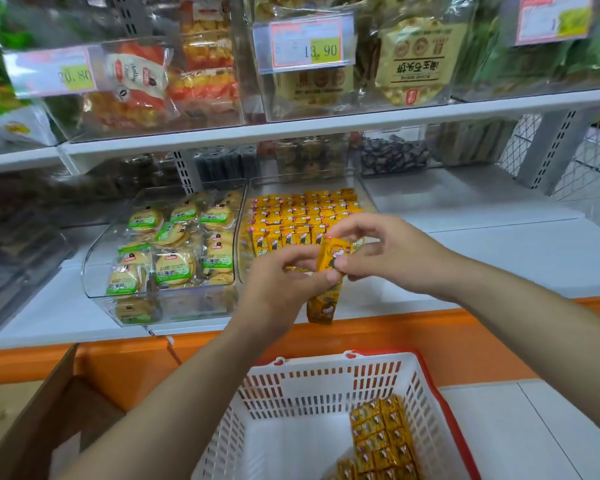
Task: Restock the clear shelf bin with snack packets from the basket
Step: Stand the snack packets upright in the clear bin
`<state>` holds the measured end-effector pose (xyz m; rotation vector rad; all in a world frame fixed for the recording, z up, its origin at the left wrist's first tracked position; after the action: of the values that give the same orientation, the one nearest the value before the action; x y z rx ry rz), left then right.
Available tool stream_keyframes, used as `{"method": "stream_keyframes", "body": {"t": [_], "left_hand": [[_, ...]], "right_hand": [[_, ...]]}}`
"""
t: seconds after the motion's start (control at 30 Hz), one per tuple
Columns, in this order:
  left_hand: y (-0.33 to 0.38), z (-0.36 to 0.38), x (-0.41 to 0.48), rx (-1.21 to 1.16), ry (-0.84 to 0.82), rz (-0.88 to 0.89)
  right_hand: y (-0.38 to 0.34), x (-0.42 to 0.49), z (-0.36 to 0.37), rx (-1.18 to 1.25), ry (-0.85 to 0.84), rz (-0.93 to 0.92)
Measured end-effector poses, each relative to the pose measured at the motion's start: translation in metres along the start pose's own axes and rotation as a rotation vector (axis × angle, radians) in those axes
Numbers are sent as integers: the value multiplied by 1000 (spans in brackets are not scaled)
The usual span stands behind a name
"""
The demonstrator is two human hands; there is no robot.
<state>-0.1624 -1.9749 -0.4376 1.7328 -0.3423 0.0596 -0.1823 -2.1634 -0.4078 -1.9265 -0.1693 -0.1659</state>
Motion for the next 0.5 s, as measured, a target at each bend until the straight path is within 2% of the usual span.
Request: {"method": "stream_keyframes", "body": {"t": [0.1, 0.2, 0.27, 0.33, 0.43, 0.5], "left_hand": [[3, 9, 21, 41, -61, 12], [-6, 13, 57, 142, 18, 83], [-20, 14, 88, 331, 90, 129], [-36, 19, 119, 581, 76, 200], [-60, 31, 157, 1014, -66, 387], [-74, 38, 174, 1138, -167, 425]], "right_hand": [[7, 13, -18, -93, 44, -26], [15, 40, -42, -247, 181, -95], [22, 61, -54, -365, 224, -126], [32, 80, -57, -547, 194, -160], [44, 108, -52, -747, 132, -187], [49, 123, -48, -836, 85, -207]]}}
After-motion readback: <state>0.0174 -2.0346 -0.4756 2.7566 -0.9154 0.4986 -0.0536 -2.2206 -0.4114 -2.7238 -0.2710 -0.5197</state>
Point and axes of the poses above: each hand's wrist, its own x-axis towards the middle knuckle, its own z-axis out of the palm, y = z × x, the point moved 1 cm from there along x, towards the middle knuckle, and after that the axes turned 10 degrees about y, right-handed, at the moved point
